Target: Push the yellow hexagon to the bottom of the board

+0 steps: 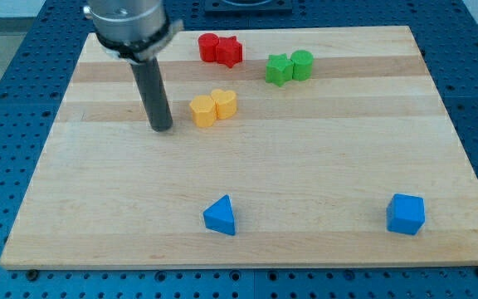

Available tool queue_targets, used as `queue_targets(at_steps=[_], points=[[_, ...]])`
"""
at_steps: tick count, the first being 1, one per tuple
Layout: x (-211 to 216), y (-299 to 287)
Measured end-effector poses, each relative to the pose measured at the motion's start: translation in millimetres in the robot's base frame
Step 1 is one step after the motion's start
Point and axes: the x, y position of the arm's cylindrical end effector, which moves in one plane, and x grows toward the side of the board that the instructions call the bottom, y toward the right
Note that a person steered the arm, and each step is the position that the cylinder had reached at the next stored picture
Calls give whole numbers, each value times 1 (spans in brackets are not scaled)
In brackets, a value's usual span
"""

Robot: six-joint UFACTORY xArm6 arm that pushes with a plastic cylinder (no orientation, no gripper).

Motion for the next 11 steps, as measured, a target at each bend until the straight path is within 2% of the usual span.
queue_targets(at_steps=[2,3,5,8,11], points=[[-56,14],[-58,35],[-22,46],[-12,90],[50,103]])
